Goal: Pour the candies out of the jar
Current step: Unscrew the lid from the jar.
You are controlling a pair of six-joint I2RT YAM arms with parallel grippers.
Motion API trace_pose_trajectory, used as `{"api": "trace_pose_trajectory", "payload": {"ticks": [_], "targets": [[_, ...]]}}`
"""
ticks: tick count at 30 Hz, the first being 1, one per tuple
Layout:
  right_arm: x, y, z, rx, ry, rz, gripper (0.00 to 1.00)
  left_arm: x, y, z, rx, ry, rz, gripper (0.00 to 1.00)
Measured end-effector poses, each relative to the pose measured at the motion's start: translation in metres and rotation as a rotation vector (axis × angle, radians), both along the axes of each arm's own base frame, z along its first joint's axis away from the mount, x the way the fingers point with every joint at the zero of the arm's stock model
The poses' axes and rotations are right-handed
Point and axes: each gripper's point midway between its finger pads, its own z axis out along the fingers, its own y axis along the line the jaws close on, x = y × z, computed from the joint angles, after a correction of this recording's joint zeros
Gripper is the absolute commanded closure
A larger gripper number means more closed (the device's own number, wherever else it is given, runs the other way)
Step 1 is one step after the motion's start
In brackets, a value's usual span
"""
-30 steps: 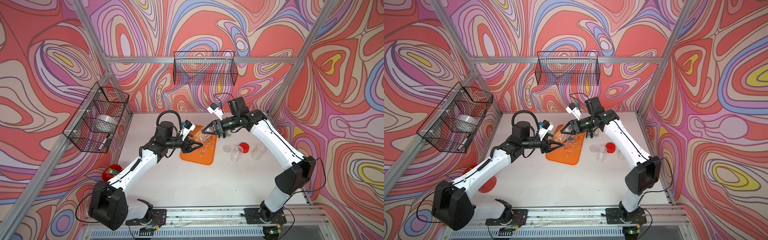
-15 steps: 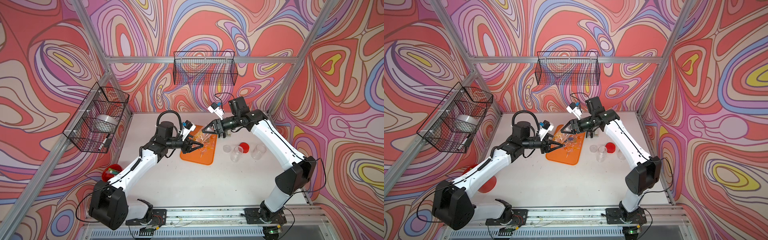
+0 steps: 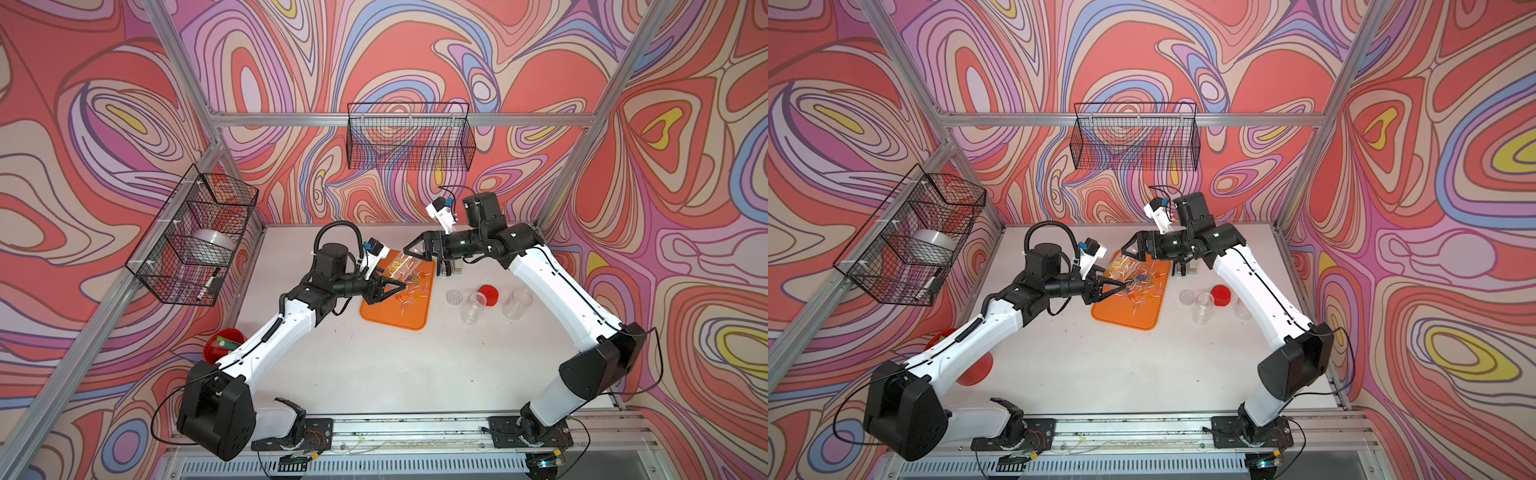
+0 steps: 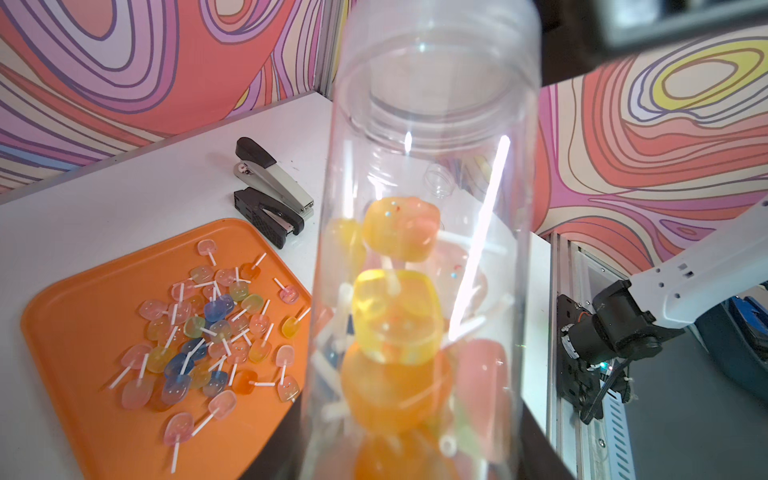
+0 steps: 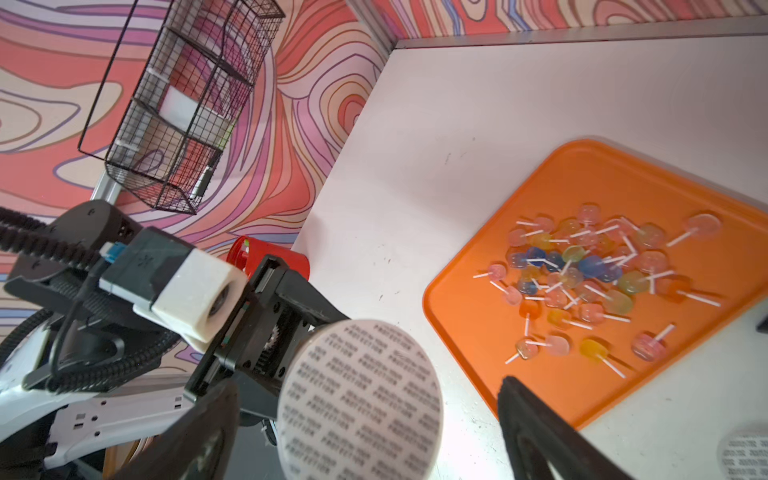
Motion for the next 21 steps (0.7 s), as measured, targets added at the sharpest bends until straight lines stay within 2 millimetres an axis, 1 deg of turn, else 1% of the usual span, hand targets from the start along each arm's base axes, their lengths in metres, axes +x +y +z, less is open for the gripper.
{"api": "trace_pose_trajectory", "payload": {"ticks": [5,8,12,14,19,21], "targets": [[0.006,-0.014,0.003,0.036,0.005,-0.149,0.02,-0.001,-0.002,-0.010,0.016,-0.028,0.056,1.00],[0.008,-0.018,0.004,0.062,0.011,-0.219,0.02,-0.002,-0.004,-0.018,0.038,-0.044,0.089,1.00],[0.008,-0.013,-0.001,0.088,0.024,-0.278,0.07,-0.001,-0.008,-0.018,0.056,-0.078,0.113,1.00],[0.008,-0.010,-0.007,0.095,0.033,-0.305,0.10,0.001,-0.010,-0.015,0.057,-0.097,0.124,1.00],[0.008,-0.005,-0.023,0.097,0.060,-0.357,0.16,0.005,-0.007,-0.013,0.055,-0.128,0.161,1.00],[0.008,-0.003,-0.024,0.102,0.062,-0.369,0.20,0.005,-0.006,-0.015,0.058,-0.129,0.168,1.00]]}}
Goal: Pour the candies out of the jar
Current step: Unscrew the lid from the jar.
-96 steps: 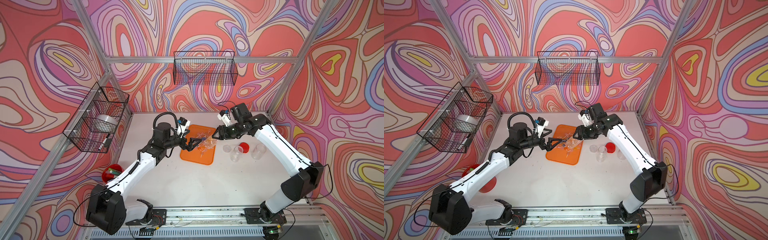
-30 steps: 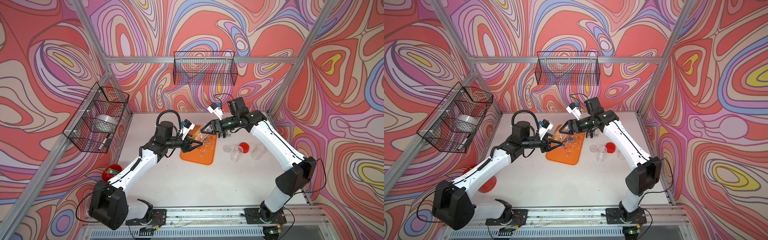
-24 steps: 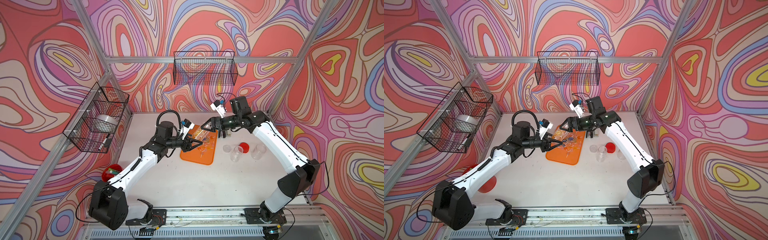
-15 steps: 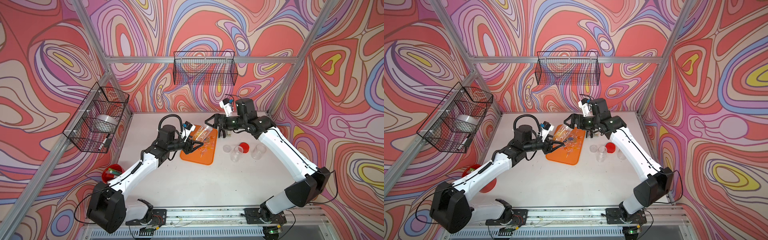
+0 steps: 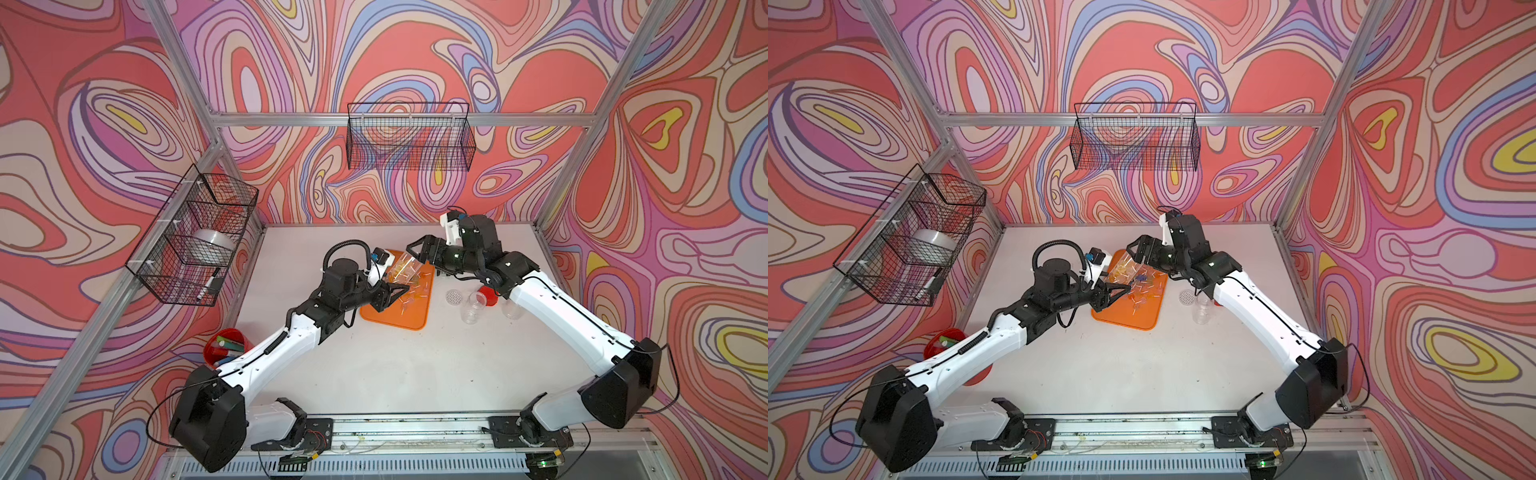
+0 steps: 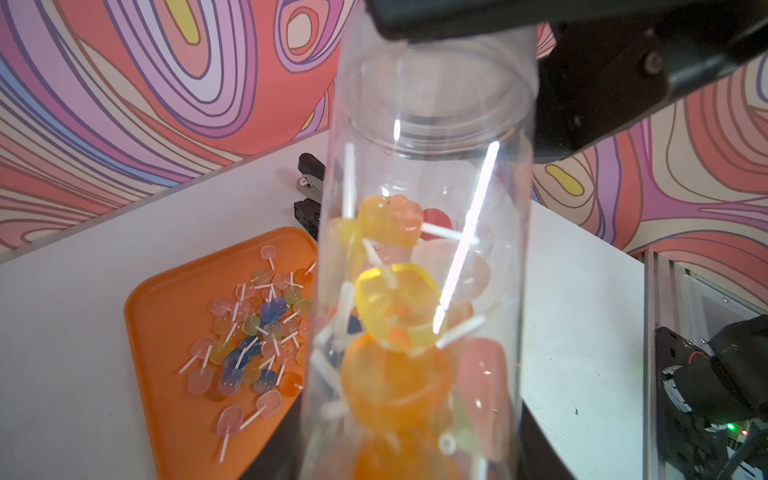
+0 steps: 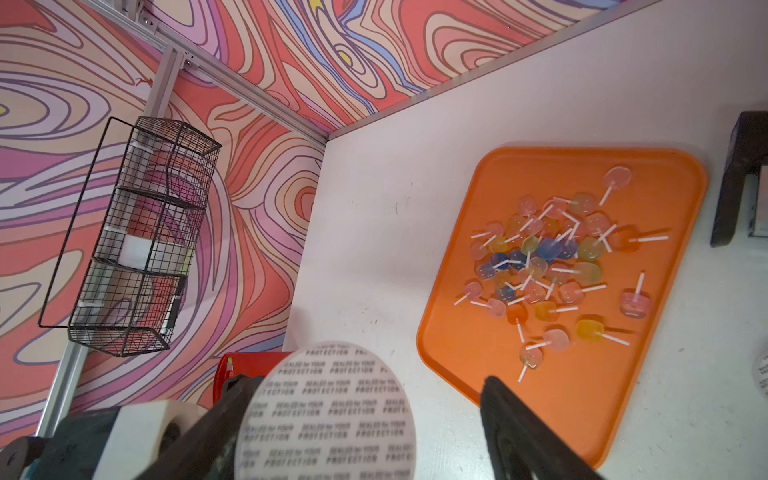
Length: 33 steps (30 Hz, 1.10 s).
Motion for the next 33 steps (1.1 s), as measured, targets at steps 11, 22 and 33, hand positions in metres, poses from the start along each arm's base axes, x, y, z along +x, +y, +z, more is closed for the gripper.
{"api": "trace_pose_trajectory", "payload": {"ticks": [11,22,33], "targets": [[0.005,0.004,0.010,0.036,-0.027,-0.034,0.35,0.000,-0.002,0.000,0.003,-0.008,0.006,1.00],[0.005,0.008,0.012,0.027,-0.057,-0.008,0.53,-0.002,-0.004,0.002,-0.016,0.007,0.001,1.00],[-0.029,0.016,0.062,0.082,-0.329,0.304,0.63,-0.027,-0.008,0.040,-0.226,0.097,-0.251,1.00]]}}
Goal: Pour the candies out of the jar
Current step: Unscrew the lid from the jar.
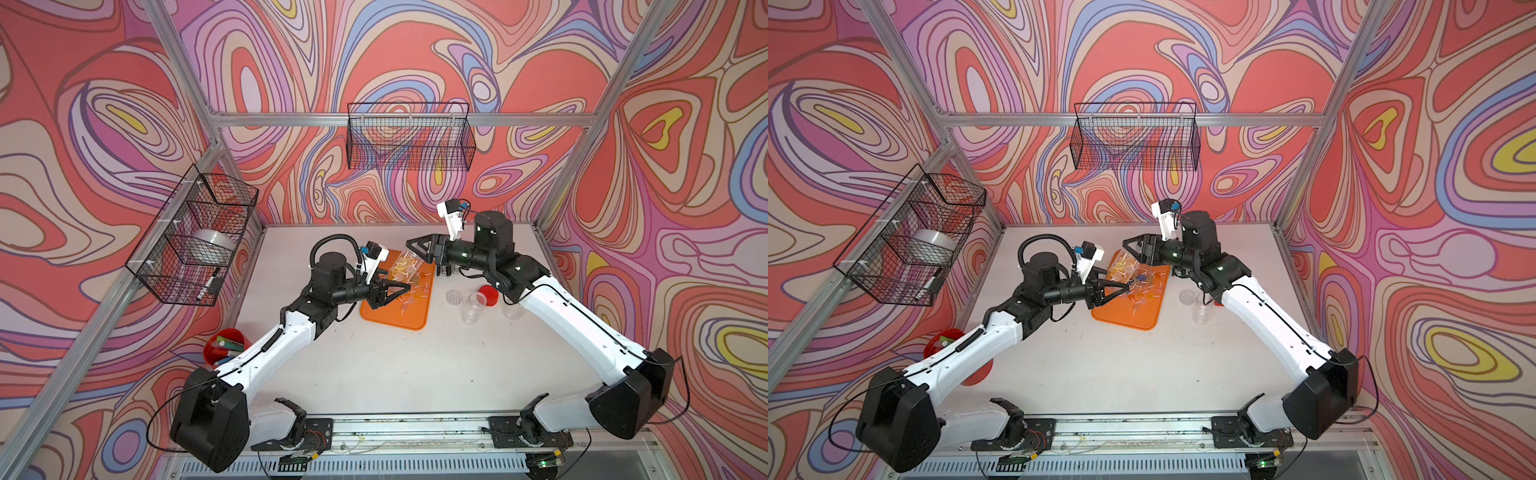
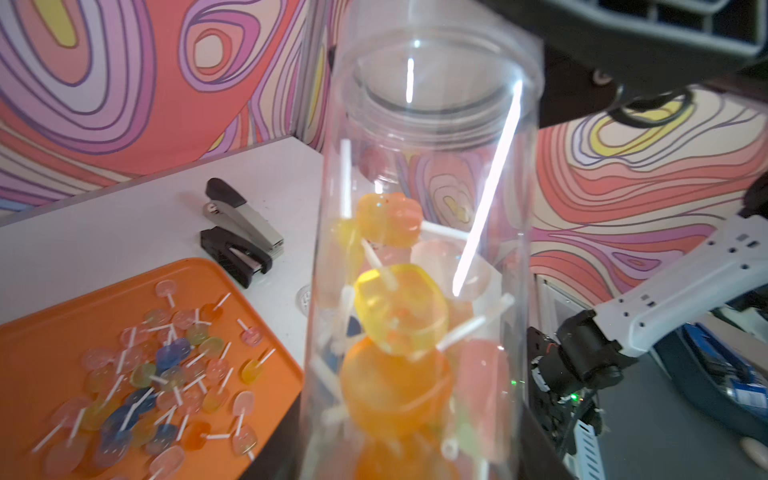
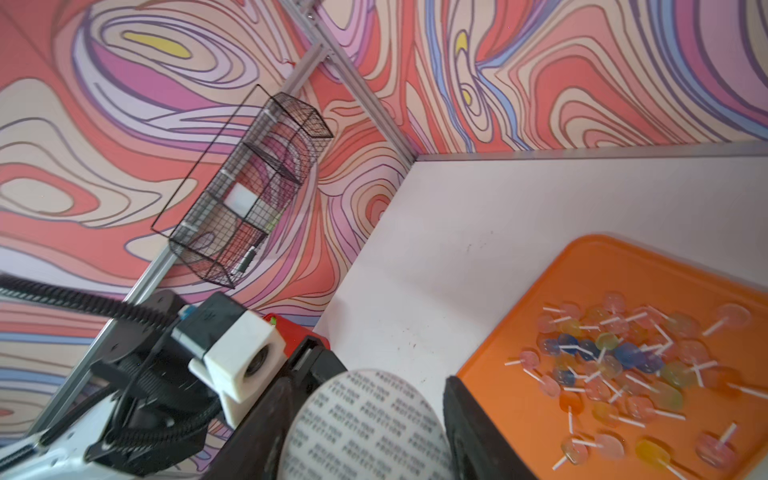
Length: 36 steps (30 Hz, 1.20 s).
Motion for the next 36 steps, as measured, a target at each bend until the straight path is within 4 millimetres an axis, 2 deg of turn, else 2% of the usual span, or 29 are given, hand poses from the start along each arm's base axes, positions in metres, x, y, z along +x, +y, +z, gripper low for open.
{"api": "trace_pose_trajectory", "payload": {"ticks": [5,7,11,15,18,21,26,33,36], "targets": [[-0.017,0.000,0.018,0.027,-0.074,0.094,0.64,-0.013,-0.002,0.015,-0.043,-0.001,-0.062,1.00],[-0.018,0.001,0.020,0.031,-0.085,0.106,0.60,-0.015,-0.002,0.017,-0.047,0.001,-0.064,1.00],[-0.013,0.001,0.020,0.023,-0.067,0.083,0.38,-0.011,-0.001,0.016,-0.043,-0.002,-0.044,1.00],[-0.003,0.000,0.017,0.008,-0.001,0.005,0.12,-0.001,0.003,0.013,-0.005,-0.031,0.045,1.00],[0.008,-0.008,0.013,0.002,0.044,-0.088,0.02,0.005,0.005,0.008,0.051,-0.070,0.126,1.00],[0.021,-0.015,0.009,-0.003,0.088,-0.162,0.02,0.006,0.005,0.004,0.109,-0.119,0.184,1.00],[0.032,-0.012,-0.006,0.008,0.162,-0.209,0.06,0.008,0.003,-0.003,0.185,-0.177,0.245,1.00],[0.031,-0.005,-0.021,0.006,0.220,-0.252,0.20,0.019,0.009,-0.009,0.249,-0.214,0.323,1.00],[0.030,-0.003,-0.024,0.000,0.223,-0.266,0.32,0.022,0.010,-0.010,0.261,-0.215,0.336,1.00]]}}
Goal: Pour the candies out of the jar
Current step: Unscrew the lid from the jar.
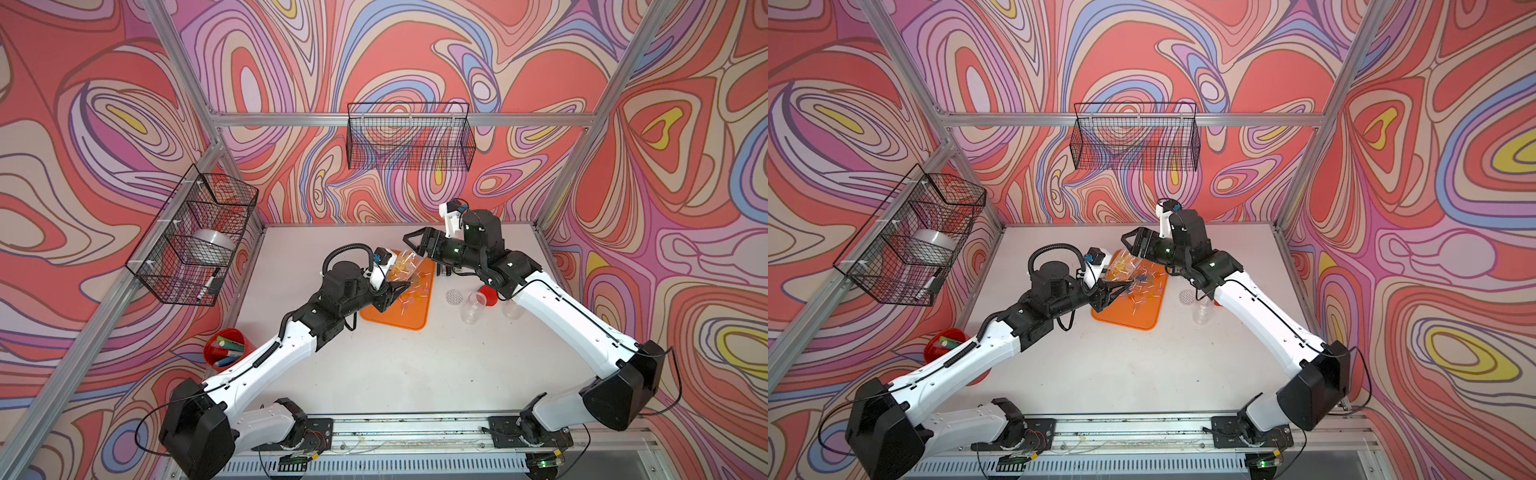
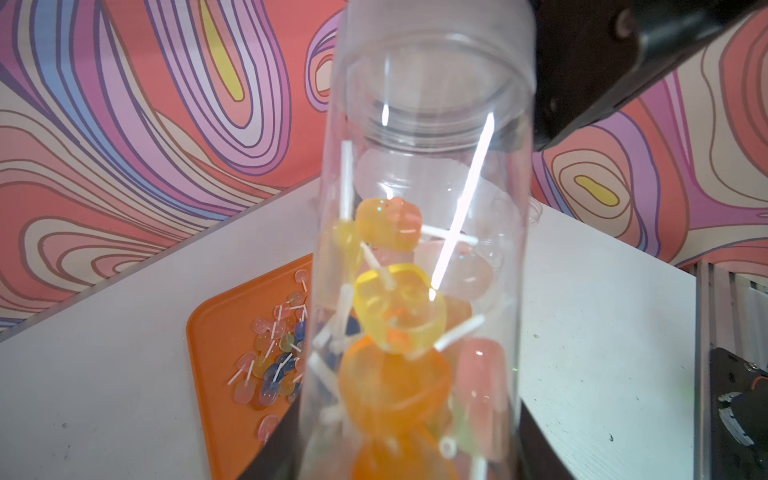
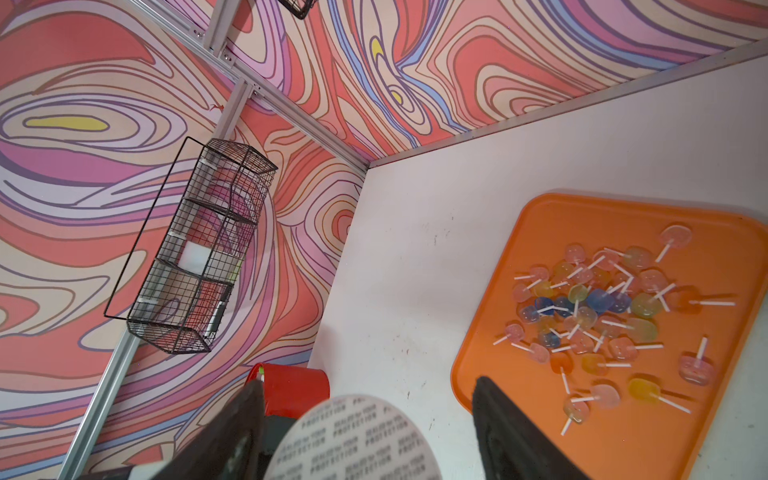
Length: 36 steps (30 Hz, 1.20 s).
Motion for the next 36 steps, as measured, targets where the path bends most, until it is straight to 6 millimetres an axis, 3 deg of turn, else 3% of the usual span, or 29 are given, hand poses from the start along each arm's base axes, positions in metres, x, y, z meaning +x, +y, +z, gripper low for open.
{"api": "trace_pose_trajectory", "payload": {"ticks": [3,7,13,20,24,27,32,36], "targets": [[0.000,0.000,-0.001,-0.005,-0.001,-0.011,0.46,0.002,-0.001,0.001,0.003,-0.004,0.004,1.00],[0.000,0.001,0.000,-0.010,-0.012,-0.005,0.57,0.001,-0.002,0.001,0.003,-0.002,0.002,1.00],[-0.008,0.010,0.007,-0.018,-0.073,0.102,0.62,0.000,0.002,0.003,-0.041,0.030,-0.066,1.00],[-0.037,0.026,0.045,0.052,-0.271,0.363,0.69,-0.021,0.003,0.033,-0.257,0.115,-0.302,1.00],[-0.051,0.027,0.055,0.063,-0.324,0.434,0.69,-0.032,0.000,0.041,-0.292,0.133,-0.375,1.00],[-0.053,0.027,0.055,0.059,-0.333,0.445,0.64,-0.034,-0.001,0.041,-0.297,0.144,-0.389,1.00],[-0.047,0.024,0.050,0.034,-0.304,0.397,0.34,-0.032,0.001,0.036,-0.285,0.155,-0.364,1.00],[-0.037,0.018,0.039,-0.010,-0.229,0.293,0.19,-0.017,0.007,0.031,-0.262,0.146,-0.265,1.00]]}}
